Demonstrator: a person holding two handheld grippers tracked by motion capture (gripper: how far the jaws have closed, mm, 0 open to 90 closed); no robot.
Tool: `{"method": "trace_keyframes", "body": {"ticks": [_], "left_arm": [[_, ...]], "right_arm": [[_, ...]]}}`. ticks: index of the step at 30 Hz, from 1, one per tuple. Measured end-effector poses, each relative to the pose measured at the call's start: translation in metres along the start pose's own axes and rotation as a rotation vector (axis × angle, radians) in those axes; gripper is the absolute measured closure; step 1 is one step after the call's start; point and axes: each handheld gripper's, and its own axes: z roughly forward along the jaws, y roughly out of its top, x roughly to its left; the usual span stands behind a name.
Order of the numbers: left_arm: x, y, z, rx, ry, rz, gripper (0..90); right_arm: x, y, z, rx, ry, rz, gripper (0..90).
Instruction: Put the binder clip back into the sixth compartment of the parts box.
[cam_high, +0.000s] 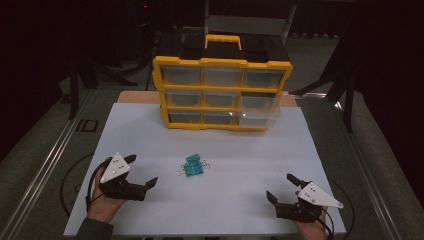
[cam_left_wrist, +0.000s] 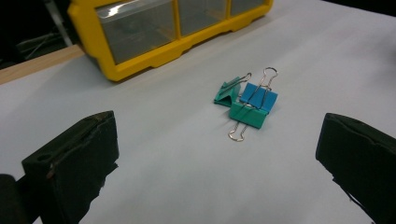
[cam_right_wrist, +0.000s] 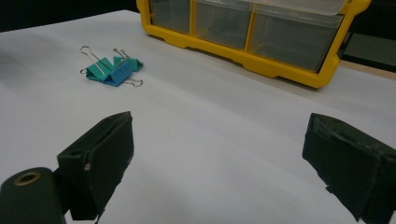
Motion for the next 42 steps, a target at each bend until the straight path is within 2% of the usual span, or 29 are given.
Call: {"method": "trace_keyframes", "body": {"ticks": [8,10,16,21,42], "left_arm": [[-0.001,0.011,0.023,0.048,-0.036,0.032,0.1],[-0.002,0.016,0.034,0.077,-0.051,0.056,0.0],[-0.002,0.023,0.048,0.106,-0.073,0.072,0.0],[-0.006,0.031,0.065,0.145,-0.104,0.106,0.0],[-0.014,0.033,0.113,0.275,-0.184,0.159,0.0]], "right_arm": [[-0.001,0.000,0.001,0.001,-0.002,0.007,8.9],[-0.001,0.000,0.001,0.002,-0.002,0.009,8.9],[-0.001,0.000,0.002,0.006,-0.003,0.004,9.0],[-0.002,0.000,0.002,0.008,-0.009,0.006,9.0],[-0.003,0.000,0.001,0.004,-0.016,0.008,9.1]]}}
